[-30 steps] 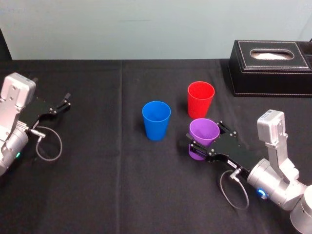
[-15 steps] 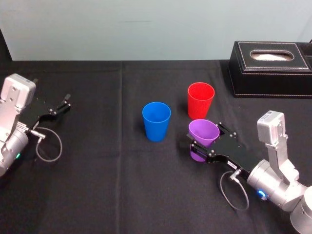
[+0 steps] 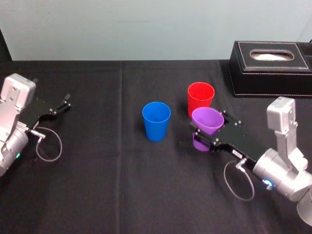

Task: Stack the three plastic cups sequentially using one hand.

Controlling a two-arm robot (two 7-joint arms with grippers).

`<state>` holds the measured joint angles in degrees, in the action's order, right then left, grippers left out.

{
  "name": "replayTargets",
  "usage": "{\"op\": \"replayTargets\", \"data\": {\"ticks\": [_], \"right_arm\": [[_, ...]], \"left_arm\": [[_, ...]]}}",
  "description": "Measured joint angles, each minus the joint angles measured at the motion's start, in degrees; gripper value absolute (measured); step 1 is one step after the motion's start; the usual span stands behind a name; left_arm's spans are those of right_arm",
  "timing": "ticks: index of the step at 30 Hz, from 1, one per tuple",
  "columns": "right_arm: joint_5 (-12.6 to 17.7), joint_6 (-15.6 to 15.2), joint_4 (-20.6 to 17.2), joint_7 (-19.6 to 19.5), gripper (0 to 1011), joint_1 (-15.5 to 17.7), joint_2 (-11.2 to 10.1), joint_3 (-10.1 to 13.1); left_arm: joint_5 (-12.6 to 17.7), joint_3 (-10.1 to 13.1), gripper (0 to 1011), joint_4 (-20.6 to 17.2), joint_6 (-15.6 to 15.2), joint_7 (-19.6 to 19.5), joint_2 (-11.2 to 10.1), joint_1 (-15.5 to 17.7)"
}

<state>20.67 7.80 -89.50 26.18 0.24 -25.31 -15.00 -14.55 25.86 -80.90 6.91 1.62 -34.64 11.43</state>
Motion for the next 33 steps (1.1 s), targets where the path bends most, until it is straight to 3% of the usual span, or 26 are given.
{"op": "replayTargets", "data": {"ticks": [9,18,24,33], "right_arm": [[2.1,-3.2,-2.9,-1.7,751,-2.9,-0.1,2.0],[2.2,-5.9,-2.8,-2.9,750,-6.9,0.0,2.0],[1.5,-7.6,-1.0,-3.9,750,-10.3,0.9,1.1],[0.4,-7.7,2.8,-4.5,750,-14.2,2.7,-0.1]], "left_arm": [[0.0,0.0,1005,0.0,0.0,0.0,0.0,0.0],[0.0,0.0,1005,0.0,0.0,0.0,0.0,0.0],[0.0,0.0,1005,0.0,0.0,0.0,0.0,0.0],[0.0,0.0,1004,0.0,0.0,0.0,0.0,0.0]]}}
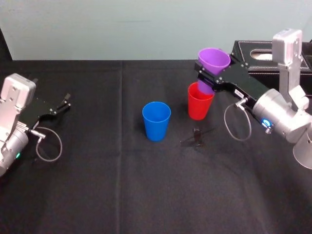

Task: Stack the three plastic cups sequentially using one hand.

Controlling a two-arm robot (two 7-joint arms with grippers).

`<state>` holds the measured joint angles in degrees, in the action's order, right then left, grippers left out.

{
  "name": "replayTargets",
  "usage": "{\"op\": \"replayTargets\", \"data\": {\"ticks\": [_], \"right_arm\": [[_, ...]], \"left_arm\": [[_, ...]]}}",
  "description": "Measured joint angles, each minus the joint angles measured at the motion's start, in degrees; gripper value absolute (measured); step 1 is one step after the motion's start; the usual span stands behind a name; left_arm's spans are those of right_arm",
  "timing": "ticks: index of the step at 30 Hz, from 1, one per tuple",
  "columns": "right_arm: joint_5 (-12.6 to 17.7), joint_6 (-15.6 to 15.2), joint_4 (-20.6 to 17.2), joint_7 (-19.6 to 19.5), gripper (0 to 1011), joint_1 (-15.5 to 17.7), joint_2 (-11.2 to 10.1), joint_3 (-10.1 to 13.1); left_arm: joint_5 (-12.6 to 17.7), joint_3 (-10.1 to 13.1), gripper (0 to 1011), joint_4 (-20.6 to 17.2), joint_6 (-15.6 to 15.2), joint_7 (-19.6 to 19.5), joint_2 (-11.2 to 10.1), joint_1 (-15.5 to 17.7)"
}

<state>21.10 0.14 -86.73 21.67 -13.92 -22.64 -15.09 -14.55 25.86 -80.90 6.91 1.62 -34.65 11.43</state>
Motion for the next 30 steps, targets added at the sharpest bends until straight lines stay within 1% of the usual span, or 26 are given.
{"op": "replayTargets", "data": {"ticks": [15,23,30], "right_arm": [[-1.1,0.9,5.2,0.2,751,-3.6,1.8,-1.2],[-1.3,1.9,7.7,0.8,750,-4.2,2.5,-1.4],[-1.3,2.7,8.9,1.3,750,-4.4,2.8,-1.4]], "left_arm": [[0.0,0.0,1005,0.0,0.0,0.0,0.0,0.0],[0.0,0.0,1005,0.0,0.0,0.0,0.0,0.0],[0.0,0.0,1005,0.0,0.0,0.0,0.0,0.0]]}}
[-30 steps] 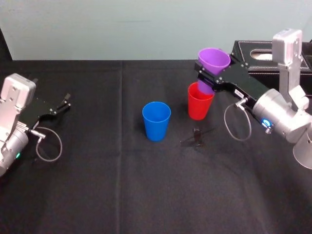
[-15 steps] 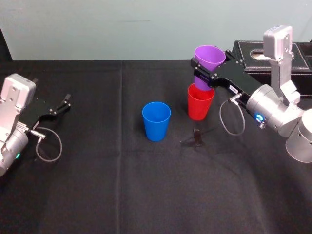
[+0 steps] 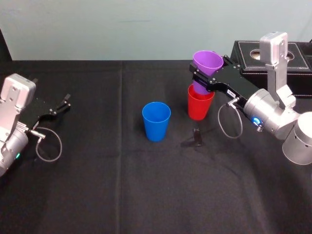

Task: Stack the three plastic cups sequentially using one hand.

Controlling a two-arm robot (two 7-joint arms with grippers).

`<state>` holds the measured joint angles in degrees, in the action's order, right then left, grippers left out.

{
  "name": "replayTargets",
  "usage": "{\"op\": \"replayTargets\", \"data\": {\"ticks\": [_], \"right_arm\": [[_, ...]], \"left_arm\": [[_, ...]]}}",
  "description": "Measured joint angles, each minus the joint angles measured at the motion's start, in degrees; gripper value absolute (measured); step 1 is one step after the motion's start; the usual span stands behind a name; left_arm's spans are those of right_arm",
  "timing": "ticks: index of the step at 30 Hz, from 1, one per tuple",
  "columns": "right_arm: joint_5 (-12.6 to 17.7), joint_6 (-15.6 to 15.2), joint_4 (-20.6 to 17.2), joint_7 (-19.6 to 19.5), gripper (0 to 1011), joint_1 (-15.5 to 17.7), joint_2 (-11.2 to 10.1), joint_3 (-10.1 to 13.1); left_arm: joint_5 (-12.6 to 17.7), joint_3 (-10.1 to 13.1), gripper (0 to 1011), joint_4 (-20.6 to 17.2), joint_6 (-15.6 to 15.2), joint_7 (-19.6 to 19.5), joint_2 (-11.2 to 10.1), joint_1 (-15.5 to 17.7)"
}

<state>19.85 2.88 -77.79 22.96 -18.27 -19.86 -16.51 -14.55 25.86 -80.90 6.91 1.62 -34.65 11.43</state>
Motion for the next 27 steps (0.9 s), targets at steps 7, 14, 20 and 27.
{"op": "replayTargets", "data": {"ticks": [7,14,20,27], "right_arm": [[0.0,0.7,1.4,0.3,751,-0.2,0.3,0.1],[0.1,1.2,2.2,0.6,750,-0.5,0.5,0.2],[0.0,1.6,3.2,1.0,750,-0.9,0.6,0.1],[-0.3,2.0,4.4,1.4,751,-1.4,0.9,-0.2]], "left_arm": [[0.0,0.0,1004,0.0,0.0,0.0,0.0,0.0],[0.0,0.0,1005,0.0,0.0,0.0,0.0,0.0],[0.0,0.0,1005,0.0,0.0,0.0,0.0,0.0],[0.0,0.0,1005,0.0,0.0,0.0,0.0,0.0]]}}
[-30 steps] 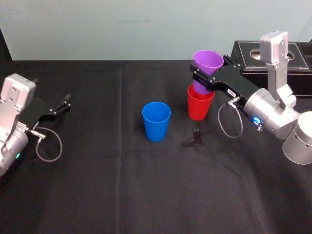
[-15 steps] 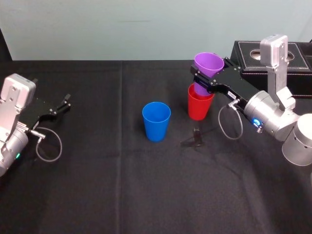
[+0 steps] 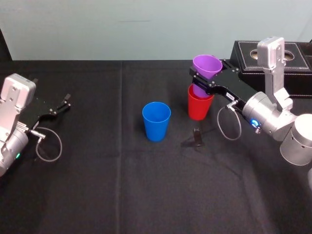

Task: Stack the three plastic cups sequentially using one hand.

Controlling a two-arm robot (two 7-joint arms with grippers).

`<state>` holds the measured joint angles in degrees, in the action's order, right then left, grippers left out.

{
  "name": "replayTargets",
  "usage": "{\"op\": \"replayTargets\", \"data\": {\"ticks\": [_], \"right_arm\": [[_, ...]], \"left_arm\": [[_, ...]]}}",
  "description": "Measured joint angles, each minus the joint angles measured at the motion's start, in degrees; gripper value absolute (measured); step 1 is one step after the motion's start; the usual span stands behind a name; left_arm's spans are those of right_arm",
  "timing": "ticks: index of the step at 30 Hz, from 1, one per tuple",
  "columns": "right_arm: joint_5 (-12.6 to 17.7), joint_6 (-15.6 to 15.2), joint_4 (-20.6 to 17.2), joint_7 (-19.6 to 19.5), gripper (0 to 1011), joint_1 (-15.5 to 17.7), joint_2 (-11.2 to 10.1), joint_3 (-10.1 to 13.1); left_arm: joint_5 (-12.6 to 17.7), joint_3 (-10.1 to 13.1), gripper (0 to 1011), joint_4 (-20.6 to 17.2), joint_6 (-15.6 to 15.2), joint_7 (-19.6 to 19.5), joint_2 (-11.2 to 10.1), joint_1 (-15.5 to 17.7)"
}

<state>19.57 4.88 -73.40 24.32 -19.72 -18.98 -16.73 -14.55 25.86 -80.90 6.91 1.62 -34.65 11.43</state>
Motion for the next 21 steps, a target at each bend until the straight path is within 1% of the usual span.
{"op": "replayTargets", "data": {"ticks": [21], "right_arm": [[-1.0,1.3,2.2,0.3,750,-0.8,0.8,-0.7]], "left_arm": [[0.0,0.0,1005,0.0,0.0,0.0,0.0,0.0]]}}
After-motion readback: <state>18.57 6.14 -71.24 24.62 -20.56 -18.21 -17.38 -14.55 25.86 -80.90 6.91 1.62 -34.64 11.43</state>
